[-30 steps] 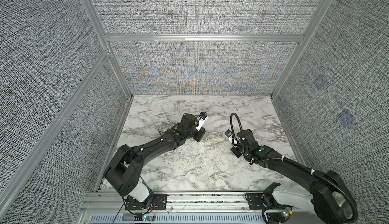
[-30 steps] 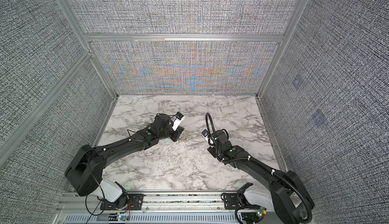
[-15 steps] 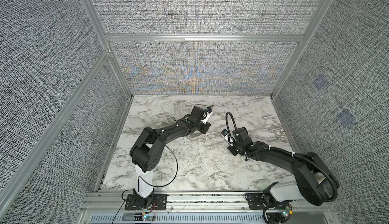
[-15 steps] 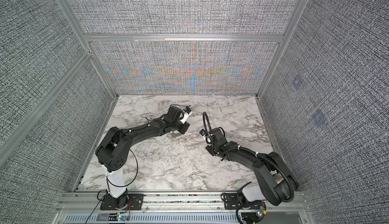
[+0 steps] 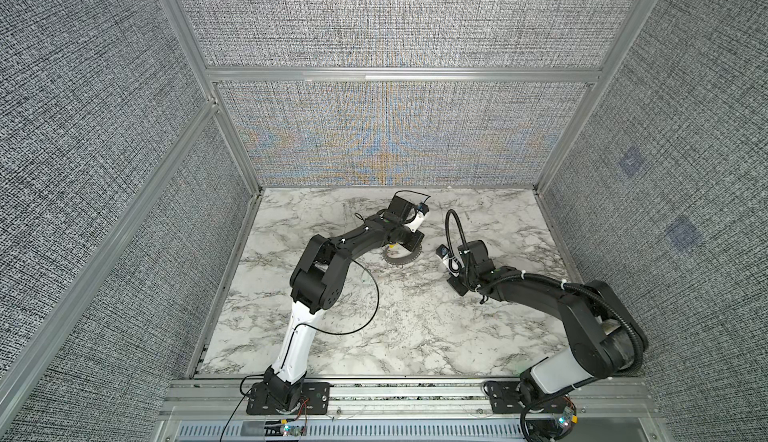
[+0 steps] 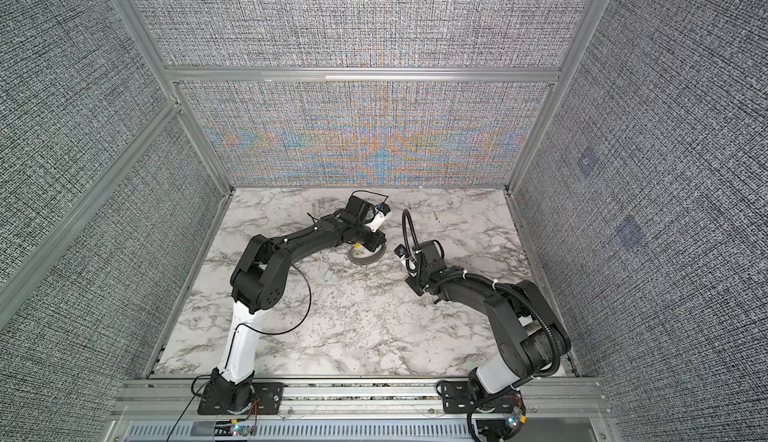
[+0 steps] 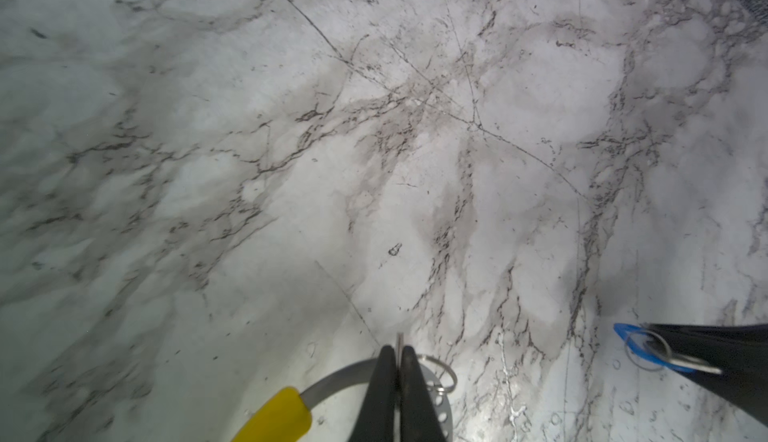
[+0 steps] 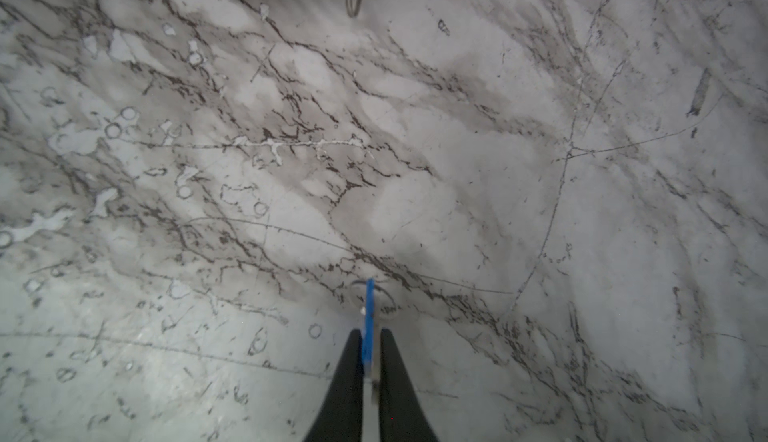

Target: Remove the keys from the keyring

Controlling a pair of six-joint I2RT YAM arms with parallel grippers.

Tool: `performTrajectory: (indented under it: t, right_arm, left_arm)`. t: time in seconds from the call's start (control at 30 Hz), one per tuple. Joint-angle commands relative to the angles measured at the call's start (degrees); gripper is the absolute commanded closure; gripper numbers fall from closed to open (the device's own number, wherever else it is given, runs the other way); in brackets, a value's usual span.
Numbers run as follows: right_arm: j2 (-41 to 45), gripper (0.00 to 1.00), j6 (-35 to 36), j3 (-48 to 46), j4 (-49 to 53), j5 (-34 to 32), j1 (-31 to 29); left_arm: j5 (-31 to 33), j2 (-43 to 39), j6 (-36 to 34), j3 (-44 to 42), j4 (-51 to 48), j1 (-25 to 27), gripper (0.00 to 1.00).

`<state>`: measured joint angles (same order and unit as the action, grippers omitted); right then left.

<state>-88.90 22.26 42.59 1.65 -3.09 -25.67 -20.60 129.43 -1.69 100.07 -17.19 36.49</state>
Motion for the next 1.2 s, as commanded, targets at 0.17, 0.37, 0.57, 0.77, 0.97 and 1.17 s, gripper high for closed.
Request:
performTrajectory:
  t: [0.17,0.37,0.57,0.77,0.97,1.17]
  right_arm:
    - [5.0,0.44,0.9,1.3,5.4,0.8,1.5]
    - [15.4,0.33,-2.6,0.9,6.6,1.2,5.3]
    - [24.1,0.01,-11.5,-7.2,-5.1,-1.7,12.7]
    - [24.0,0.01,-18.4,-19.5,-25.8,-5.9,20.1]
    - [13.1,0.01,-17.3,-22.2,-40.8,-8.0,21.2]
    - [1.3,0.01,-20.8,-28.7,-67.3,-1.9,25.0]
  left_arm:
    - [-1.9,-1.3,0.8,2.4,-0.7,-0.9,0.52]
    - [2.2,-13.8,2.1,-5.8,5.1,-2.5,0.46]
    - [13.1,-36.2,5.1,-30.4,19.9,-7.1,0.42]
    - [28.1,-58.8,7.3,-60.7,34.3,-16.5,0.01]
    - [33.9,-67.3,5.3,-77.5,43.5,-27.8,0.0]
    - [31.7,-60.4,-1.1,-92.4,76.0,-31.4,0.01]
